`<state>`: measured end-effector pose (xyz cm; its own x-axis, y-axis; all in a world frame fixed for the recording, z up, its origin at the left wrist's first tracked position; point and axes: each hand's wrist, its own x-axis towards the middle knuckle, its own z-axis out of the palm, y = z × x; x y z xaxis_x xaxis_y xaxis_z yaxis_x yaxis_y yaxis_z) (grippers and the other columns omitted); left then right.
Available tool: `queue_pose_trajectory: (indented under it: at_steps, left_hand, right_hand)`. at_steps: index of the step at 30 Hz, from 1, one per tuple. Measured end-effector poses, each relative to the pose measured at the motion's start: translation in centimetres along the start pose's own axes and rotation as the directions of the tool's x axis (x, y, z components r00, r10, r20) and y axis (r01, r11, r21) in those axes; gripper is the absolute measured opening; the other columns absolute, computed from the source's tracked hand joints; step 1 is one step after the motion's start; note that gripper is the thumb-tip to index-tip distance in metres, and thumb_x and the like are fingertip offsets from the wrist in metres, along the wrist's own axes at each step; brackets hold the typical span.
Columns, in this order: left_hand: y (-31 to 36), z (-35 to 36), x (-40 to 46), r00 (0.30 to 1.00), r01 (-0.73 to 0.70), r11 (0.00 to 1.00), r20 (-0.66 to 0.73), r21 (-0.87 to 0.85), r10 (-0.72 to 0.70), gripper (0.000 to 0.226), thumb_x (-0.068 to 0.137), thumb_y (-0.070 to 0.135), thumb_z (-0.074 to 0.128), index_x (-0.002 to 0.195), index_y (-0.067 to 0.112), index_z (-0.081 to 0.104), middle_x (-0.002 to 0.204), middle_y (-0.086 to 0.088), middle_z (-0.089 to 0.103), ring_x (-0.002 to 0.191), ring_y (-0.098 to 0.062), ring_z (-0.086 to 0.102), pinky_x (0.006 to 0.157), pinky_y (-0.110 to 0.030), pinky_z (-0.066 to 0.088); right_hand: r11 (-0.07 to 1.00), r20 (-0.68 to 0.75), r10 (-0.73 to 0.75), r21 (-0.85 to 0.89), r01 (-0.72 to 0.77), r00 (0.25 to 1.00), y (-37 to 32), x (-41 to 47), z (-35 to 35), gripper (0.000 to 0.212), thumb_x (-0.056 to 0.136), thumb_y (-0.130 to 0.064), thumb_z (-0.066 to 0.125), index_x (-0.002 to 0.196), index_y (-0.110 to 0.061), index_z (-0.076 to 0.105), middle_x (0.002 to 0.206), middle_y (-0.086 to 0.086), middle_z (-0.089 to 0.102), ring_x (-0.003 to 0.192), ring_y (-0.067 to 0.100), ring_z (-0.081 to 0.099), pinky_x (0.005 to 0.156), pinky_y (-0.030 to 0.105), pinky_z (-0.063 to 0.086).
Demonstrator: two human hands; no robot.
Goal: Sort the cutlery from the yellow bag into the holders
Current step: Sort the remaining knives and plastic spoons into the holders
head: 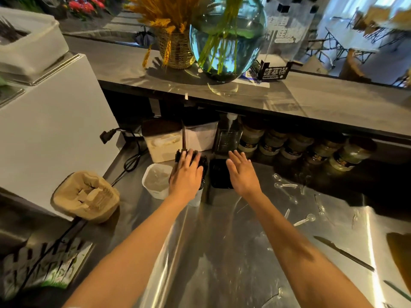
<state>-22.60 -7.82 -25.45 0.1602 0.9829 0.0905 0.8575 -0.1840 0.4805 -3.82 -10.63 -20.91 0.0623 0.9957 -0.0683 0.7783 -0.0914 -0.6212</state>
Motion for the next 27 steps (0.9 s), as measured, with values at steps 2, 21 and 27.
queue_pose_trajectory:
  at_steps: [2, 21, 27]
  left_hand:
    - [0.9, -0.9, -0.3, 0.998, 0.026, 0.999, -0.049, -0.029, -0.028, 0.054, 0.106, 0.038, 0.033, 0.156, 0.020, 0.027, 0.165, -0.006, 0.020, 0.152, -0.027, 0.016, 0.122, -0.045, 0.022]
    - [26.2, 13.7, -3.0, 0.908, 0.302, 0.865, 0.397, -0.400, -0.133, 0.052, 0.105, 0.032, 0.041, 0.155, 0.027, 0.028, 0.156, -0.010, 0.035, 0.137, -0.028, 0.041, 0.108, -0.037, 0.034]
    - [27.8, 21.6, -1.5, 0.820, 0.366, 0.925, 0.506, -0.105, -0.267, 0.068, 0.103, 0.049, 0.039, 0.159, 0.033, 0.006, 0.161, -0.013, 0.027, 0.144, -0.033, 0.035, 0.115, -0.043, 0.031]
  right_hand:
    - [0.978, -0.098, 0.011, 0.209, 0.010, 0.995, 0.1, -1.4, -1.2, 0.053, 0.109, -0.041, 0.028, 0.155, -0.016, 0.035, 0.165, 0.001, 0.026, 0.154, 0.012, 0.007, 0.126, 0.034, 0.003]
    - [0.716, -0.192, 0.596, 0.568, -0.407, 0.780, 25.0, -9.2, -12.9, 0.051, 0.102, -0.027, 0.052, 0.150, -0.011, 0.043, 0.151, 0.007, 0.049, 0.138, 0.024, 0.045, 0.114, 0.034, 0.034]
    - [0.736, -0.249, 0.669, 0.355, -0.576, 0.701, 35.2, -9.2, -11.4, 0.064, 0.097, -0.030, 0.063, 0.152, -0.011, 0.037, 0.160, 0.011, 0.030, 0.146, 0.030, 0.033, 0.119, 0.041, 0.030]
